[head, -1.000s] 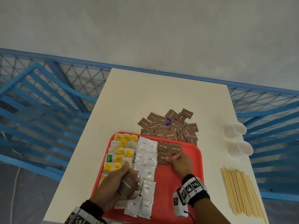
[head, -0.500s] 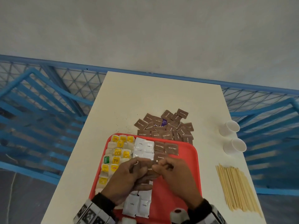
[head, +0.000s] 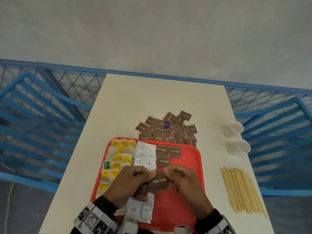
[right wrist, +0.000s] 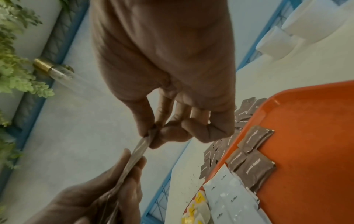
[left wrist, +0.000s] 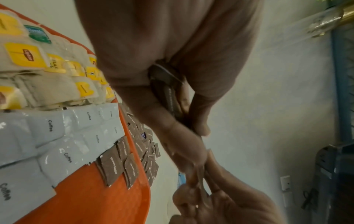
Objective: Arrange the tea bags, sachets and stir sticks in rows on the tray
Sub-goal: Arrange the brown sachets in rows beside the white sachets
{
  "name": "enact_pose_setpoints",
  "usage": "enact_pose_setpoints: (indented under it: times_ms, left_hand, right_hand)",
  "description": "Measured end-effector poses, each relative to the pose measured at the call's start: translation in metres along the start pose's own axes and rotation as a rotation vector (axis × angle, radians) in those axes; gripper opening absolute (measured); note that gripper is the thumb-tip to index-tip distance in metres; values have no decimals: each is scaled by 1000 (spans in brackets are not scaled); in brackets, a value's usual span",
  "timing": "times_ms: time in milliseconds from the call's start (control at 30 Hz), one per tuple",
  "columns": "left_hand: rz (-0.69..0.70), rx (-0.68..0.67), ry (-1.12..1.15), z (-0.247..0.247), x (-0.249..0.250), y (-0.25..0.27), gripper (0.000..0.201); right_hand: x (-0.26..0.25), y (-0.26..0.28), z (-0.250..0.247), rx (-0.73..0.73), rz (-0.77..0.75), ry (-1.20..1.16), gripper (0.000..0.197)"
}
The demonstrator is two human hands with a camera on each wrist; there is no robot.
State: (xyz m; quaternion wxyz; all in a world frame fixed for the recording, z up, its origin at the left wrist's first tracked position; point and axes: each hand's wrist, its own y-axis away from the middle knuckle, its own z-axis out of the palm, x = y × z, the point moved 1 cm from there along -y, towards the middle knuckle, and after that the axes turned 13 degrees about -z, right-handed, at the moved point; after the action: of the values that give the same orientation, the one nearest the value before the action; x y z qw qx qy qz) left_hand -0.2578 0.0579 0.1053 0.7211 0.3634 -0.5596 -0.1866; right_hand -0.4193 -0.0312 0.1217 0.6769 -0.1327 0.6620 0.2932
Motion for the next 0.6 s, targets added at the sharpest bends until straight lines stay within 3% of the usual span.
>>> enact_pose_setpoints:
  times_ms: [100,200,333,367,500,600]
  left_hand:
    - [-41,-62,-22,3,-3,0,31]
    - [-49,-19,66,8,-8,-4,29]
    - [-86,-57,-73,14,-14,-6,24]
    - [-92,-62,-100,14,-15,-7,23]
    - [-125,-117,-214,11,-14,-12,19]
    - [-124,-151,-271,15,-13,-14,20]
  right_hand:
    - [-3,3,-2,29,40,-68,24]
    - [-1,6,-3,-53,-28,95,15]
    - [9,-1,-21,16,-110,314,17]
    - [10,-4,-28,-41,-114,386,16]
    - [10,-12,-40,-557,-95,787,33]
    - [7,-18,-37,-544,-97,757,26]
